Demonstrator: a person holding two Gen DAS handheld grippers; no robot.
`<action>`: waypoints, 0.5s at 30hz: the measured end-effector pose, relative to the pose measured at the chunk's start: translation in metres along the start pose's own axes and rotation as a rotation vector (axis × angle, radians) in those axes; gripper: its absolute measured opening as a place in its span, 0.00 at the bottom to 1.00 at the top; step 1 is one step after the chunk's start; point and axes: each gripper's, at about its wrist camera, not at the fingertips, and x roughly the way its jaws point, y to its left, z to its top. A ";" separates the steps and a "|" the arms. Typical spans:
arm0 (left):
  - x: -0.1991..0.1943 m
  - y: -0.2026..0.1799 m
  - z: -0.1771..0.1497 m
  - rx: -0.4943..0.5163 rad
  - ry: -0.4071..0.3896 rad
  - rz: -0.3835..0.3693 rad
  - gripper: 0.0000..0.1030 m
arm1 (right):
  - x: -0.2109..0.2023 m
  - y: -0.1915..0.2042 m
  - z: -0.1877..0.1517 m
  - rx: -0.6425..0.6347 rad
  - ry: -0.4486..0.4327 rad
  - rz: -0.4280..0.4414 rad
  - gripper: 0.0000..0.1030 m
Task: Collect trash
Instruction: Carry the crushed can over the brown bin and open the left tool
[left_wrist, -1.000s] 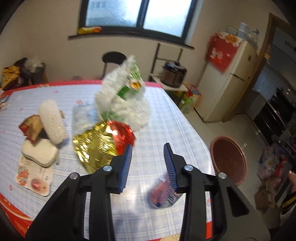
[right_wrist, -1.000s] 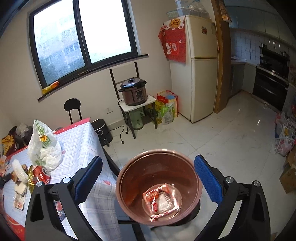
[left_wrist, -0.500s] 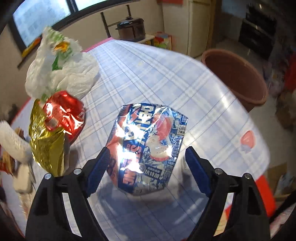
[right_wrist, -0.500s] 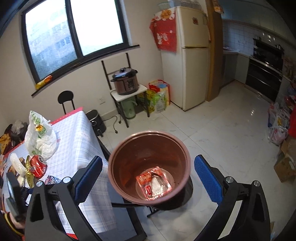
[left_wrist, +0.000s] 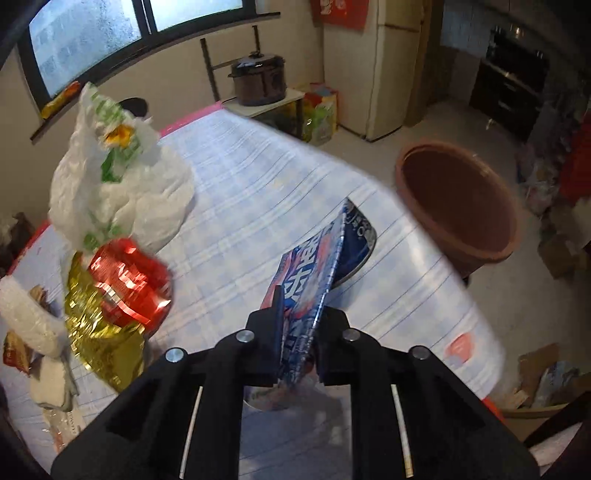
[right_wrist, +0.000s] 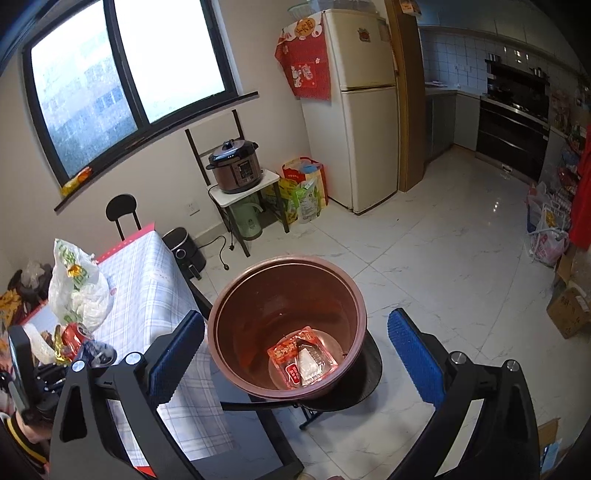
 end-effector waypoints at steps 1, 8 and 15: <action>0.000 -0.008 0.011 -0.007 -0.008 -0.036 0.16 | 0.000 -0.002 0.000 0.005 0.000 -0.001 0.95; 0.020 -0.084 0.091 -0.032 -0.052 -0.298 0.19 | 0.000 -0.016 -0.003 0.027 0.010 -0.040 0.95; -0.006 -0.114 0.131 -0.059 -0.214 -0.424 0.87 | -0.008 -0.036 -0.004 0.043 0.006 -0.083 0.95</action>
